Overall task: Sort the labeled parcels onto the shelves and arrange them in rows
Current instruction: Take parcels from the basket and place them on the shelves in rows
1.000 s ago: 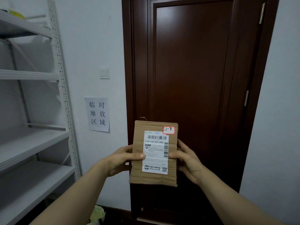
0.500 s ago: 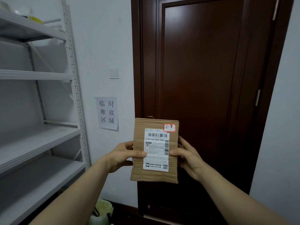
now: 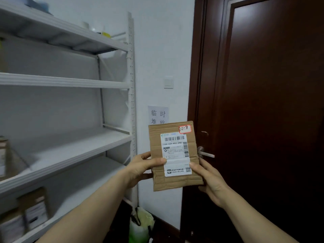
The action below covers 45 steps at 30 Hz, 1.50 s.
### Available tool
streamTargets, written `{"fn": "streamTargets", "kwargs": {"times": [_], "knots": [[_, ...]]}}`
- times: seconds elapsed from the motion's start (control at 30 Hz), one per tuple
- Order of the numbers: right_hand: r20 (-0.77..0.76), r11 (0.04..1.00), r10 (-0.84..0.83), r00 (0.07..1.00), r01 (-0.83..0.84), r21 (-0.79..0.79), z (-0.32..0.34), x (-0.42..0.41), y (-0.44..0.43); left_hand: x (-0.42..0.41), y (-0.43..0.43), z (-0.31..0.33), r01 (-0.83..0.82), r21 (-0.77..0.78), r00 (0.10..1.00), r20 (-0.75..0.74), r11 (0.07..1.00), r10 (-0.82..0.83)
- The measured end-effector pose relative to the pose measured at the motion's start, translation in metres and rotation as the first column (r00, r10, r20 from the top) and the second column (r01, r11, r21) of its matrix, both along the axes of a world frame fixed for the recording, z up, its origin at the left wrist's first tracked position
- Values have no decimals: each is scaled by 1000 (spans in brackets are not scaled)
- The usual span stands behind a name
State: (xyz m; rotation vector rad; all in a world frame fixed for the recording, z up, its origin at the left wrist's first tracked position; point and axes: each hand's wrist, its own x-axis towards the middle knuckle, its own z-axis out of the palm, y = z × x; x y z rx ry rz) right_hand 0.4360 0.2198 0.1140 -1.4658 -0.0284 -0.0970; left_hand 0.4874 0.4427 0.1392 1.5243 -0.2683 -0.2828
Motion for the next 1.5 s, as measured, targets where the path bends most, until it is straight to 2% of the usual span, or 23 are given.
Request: {"fn": "streamTargets", "kwargs": {"times": [0.23,0.47,0.63,0.87,1.07,1.2,1.37,1.5], "knots": [[-17,987,149,989,-147,66,-5,44,85,19,85,-10,-76,18,997,-14,997,76],[-40,970,245,969,-244,25,-13,91,166,46,170,-26,-144,9,989,-25,990,144],[-47,943,330,943,-327,63,-24,117,222,58,228,-40,-260,15,964,-46,965,261],[-80,859,509,857,-500,115,-43,148,308,56,300,-57,-447,3,890,-98,895,445],[-78,832,551,831,-539,129,-62,197,347,79,329,-70,-585,-32,808,-113,811,578],[-70,832,555,829,-552,59,-69,247,357,108,329,-65,-640,-4,766,-91,769,637],[-49,845,534,844,-531,66,-72,325,350,166,309,-71,-665,121,743,1,737,670],[2,831,556,831,-556,3,-76,378,347,210,299,-78,-722,156,685,31,674,728]]}}
